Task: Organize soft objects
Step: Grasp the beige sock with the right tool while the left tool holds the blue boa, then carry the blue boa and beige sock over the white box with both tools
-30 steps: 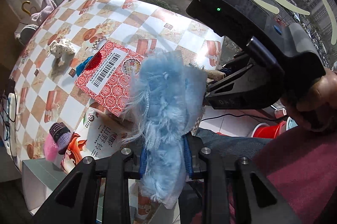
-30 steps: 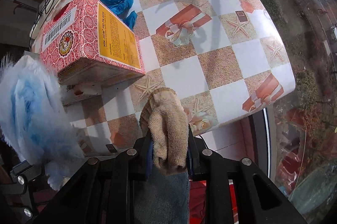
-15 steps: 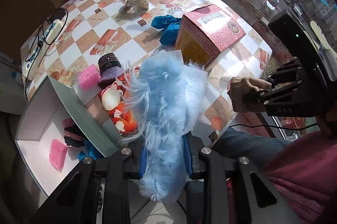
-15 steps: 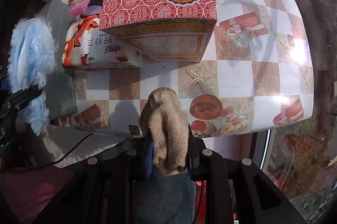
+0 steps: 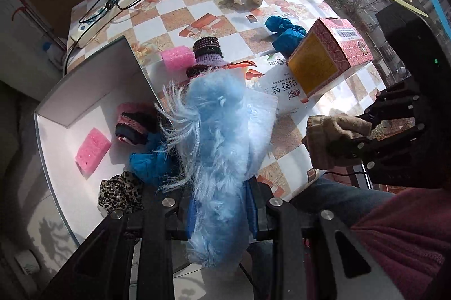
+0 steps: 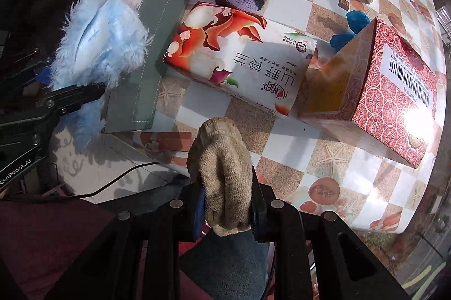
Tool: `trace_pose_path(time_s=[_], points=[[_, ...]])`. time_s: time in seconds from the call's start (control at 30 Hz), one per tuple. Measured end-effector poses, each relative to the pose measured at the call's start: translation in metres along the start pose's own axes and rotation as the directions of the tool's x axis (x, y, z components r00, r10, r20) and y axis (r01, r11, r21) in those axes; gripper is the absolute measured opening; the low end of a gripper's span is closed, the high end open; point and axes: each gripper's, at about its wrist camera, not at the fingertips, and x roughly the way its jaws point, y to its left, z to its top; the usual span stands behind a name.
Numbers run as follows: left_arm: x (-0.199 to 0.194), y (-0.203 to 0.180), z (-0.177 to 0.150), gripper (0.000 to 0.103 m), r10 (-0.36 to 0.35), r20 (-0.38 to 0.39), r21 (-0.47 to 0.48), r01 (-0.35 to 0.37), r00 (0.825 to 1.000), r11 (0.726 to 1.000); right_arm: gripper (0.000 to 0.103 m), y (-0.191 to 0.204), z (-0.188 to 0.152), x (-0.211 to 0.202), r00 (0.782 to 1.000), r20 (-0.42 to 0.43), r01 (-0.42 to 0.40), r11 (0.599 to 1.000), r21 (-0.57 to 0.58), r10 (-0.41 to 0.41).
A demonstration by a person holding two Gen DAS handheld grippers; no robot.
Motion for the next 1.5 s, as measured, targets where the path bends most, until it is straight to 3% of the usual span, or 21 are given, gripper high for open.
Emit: trace_pose_path(time_s=[0.33, 0.57, 0.93, 1.33, 1.5], points=[[-0.011, 0.051, -0.019, 0.032, 0.059, 0.045, -0.221, -0.047, 0.997, 0.974, 0.026, 0.048, 0.034, -0.015, 1.000, 0.026, 0.005, 0.988, -0.154, -0.001], [-0.014, 0.085, -0.033, 0.032, 0.088, 0.068, -0.377, -0.057, 0.994, 0.925, 0.026, 0.072, 0.056, -0.016, 1.000, 0.026, -0.002, 0.975, -0.221, 0.008], [-0.011, 0.125, -0.044, 0.032, 0.142, 0.049, -0.534, -0.094, 0.989, 0.840, 0.026, 0.119, 0.103, -0.026, 0.997, 0.066, -0.009, 0.959, -0.285, 0.029], [-0.003, 0.142, -0.043, 0.032, 0.158, 0.031, -0.575, -0.112, 0.987, 0.810, 0.027, 0.133, 0.142, -0.029, 0.996, 0.080, -0.016, 0.963, -0.268, 0.039], [0.001, 0.144, -0.037, 0.032, 0.161, 0.025, -0.571, -0.118, 0.987, 0.812, 0.027, 0.135, 0.153, -0.030, 0.995, 0.087, -0.015, 0.966, -0.258, 0.039]])
